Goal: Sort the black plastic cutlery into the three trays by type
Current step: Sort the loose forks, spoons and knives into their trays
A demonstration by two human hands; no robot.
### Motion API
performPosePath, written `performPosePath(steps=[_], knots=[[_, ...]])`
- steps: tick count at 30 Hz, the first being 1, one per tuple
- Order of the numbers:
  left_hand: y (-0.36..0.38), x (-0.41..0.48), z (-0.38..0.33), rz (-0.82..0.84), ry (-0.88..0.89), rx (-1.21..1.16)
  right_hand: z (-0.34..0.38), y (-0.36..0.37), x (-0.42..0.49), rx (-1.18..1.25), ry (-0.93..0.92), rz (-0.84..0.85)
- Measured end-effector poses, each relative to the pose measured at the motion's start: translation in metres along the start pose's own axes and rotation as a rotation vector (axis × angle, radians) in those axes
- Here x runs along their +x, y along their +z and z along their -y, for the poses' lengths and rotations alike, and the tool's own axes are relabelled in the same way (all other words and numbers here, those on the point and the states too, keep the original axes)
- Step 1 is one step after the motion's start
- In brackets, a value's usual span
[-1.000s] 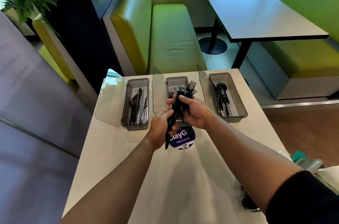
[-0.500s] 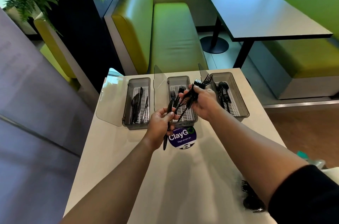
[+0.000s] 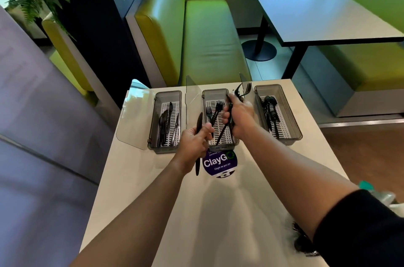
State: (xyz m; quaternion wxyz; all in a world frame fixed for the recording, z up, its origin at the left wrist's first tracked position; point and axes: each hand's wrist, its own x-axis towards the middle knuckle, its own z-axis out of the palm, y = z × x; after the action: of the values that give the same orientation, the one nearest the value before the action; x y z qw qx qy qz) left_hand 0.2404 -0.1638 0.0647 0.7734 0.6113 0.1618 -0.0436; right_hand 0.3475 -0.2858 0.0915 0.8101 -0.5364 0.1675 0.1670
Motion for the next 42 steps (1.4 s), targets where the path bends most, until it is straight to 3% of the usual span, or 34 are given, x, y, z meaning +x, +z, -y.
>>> performPosePath(steps=[10,12,13,15,21,28,32,42], knots=[[-0.043,0.002,-0.022,-0.039,0.080,-0.215,0.010,-0.003,0.041,-0.373,0.002,0.059],[-0.047,-0.001,-0.019,-0.089,0.081,-0.204,0.001,-0.011,0.043,-0.526,-0.001,0.055],[-0.083,0.025,-0.018,-0.198,0.095,-0.222,-0.020,0.028,0.081,-0.593,0.034,0.109],[-0.097,0.033,-0.013,-0.288,0.083,-0.183,-0.030,0.032,0.088,-0.695,0.059,0.093],[-0.104,0.041,-0.014,-0.315,0.074,-0.089,-0.046,0.020,0.097,-0.819,0.086,0.015],[-0.112,0.078,-0.008,-0.421,0.038,0.080,-0.046,0.011,0.096,-0.944,-0.092,-0.066],[-0.114,0.099,-0.003,-0.504,-0.001,0.262,-0.050,0.003,0.087,-1.042,-0.125,-0.025],[-0.120,0.126,0.005,-0.523,-0.112,0.466,-0.065,-0.009,0.070,-1.097,-0.158,0.058]])
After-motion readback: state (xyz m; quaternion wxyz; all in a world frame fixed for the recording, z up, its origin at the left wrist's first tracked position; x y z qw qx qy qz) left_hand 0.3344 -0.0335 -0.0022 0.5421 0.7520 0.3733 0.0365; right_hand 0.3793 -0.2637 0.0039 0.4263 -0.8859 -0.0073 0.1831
